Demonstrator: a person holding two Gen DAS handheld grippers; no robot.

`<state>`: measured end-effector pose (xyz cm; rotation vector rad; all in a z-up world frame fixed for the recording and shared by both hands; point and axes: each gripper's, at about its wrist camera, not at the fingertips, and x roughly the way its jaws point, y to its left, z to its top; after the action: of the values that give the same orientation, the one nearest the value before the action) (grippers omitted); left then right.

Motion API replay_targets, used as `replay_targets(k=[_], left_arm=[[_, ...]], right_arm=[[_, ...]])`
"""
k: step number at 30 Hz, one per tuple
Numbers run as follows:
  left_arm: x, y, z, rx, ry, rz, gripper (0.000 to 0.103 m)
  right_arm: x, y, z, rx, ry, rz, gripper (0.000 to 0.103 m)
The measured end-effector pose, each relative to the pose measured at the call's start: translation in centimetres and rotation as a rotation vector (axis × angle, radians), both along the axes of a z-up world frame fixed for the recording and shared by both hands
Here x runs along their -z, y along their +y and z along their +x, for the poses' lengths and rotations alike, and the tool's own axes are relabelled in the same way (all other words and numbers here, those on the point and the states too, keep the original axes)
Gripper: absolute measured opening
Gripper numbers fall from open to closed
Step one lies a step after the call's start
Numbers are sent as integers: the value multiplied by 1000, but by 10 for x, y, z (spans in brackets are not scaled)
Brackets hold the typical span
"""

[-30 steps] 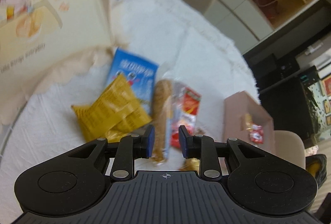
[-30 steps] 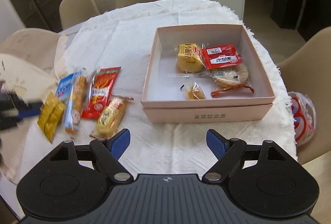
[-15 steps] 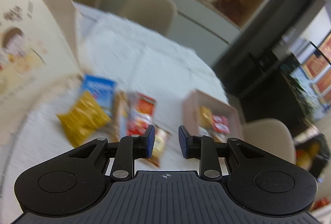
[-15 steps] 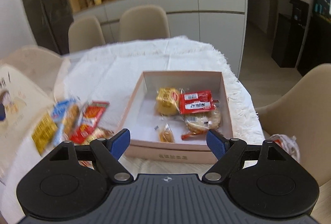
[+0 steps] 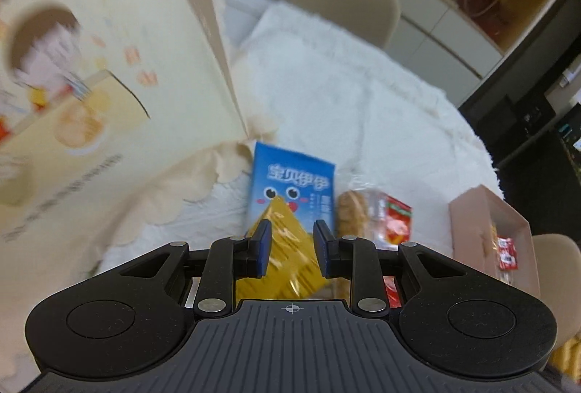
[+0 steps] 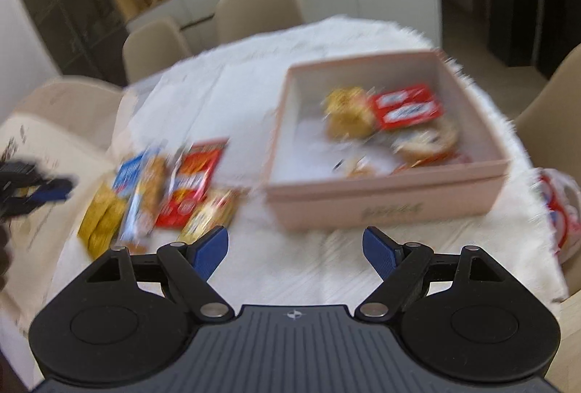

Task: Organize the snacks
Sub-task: 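Reach back to the pile and grasp the yellow chip bag with the left tool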

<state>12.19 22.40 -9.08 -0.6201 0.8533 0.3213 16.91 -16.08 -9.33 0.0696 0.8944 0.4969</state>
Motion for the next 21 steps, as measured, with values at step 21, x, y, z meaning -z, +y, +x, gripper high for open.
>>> replay_targets(k=[21], left_arm=[[33, -39, -63, 238, 171, -1, 38]], right_arm=[[2, 159, 7, -366, -73, 1, 82]])
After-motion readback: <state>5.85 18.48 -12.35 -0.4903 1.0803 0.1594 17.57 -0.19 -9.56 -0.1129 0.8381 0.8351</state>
